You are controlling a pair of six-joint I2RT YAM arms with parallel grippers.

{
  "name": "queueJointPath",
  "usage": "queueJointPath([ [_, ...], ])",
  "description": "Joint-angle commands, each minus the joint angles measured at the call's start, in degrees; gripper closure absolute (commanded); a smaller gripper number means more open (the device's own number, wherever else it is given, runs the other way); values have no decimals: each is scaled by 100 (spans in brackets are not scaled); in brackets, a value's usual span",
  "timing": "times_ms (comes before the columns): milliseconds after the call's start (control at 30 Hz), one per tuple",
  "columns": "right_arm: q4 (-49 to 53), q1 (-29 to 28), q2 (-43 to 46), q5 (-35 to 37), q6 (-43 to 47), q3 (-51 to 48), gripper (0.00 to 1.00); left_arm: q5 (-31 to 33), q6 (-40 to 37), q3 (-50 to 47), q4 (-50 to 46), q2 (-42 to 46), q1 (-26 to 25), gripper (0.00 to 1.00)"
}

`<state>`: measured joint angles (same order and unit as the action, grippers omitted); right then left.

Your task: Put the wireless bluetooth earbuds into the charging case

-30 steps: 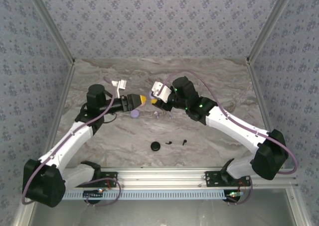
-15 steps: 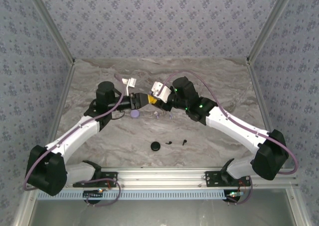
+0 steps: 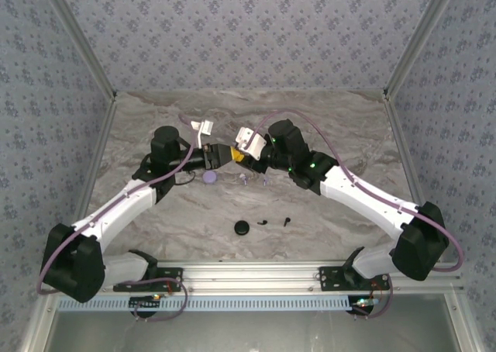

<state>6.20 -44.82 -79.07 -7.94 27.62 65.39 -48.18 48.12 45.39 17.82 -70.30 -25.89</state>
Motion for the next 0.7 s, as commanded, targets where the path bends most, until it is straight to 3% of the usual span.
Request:
queueJointPath([
  [0,4,-123,5,-246,-83,9,52,41,3,186,301,-45,-65,58],
  [167,10,-132,-8,-243,-116,13,52,107,-54,171,249,-51,-63,54],
  [400,12,-128,-18,-200,-213,26,52,107,-104,169,195,-37,-65,62],
  [667,117,-56,-81,12,-383,97,52,158,-149,125,106,41,-65,59],
])
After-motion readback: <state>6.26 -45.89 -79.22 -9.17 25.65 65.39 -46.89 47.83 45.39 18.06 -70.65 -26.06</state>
